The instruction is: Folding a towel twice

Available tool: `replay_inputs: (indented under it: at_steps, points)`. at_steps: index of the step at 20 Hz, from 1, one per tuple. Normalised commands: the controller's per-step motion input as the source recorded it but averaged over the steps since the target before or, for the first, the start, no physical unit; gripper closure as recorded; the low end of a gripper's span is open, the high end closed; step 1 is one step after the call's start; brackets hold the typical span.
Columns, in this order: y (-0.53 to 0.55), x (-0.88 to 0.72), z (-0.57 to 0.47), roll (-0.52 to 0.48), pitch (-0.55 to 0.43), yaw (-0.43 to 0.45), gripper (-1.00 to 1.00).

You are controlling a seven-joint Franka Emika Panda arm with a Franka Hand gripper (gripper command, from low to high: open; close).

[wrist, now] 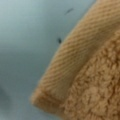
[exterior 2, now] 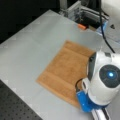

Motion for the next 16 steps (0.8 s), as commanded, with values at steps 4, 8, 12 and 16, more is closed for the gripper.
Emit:
replay_inputs:
  at_steps: [4,8,12,16]
  points:
    - [-0.11,0.02,-0.10,-0.083,-0.025,0.083,1.00]
    - [-0.10,0.03,-0.10,-0.061,-0.072,0.134,1.00]
    - [-0.08,0.04,-0.09,-0.060,-0.091,0.128,1.00]
    - [-0.04,0.04,-0.09,-0.059,-0.090,0.085,1.00]
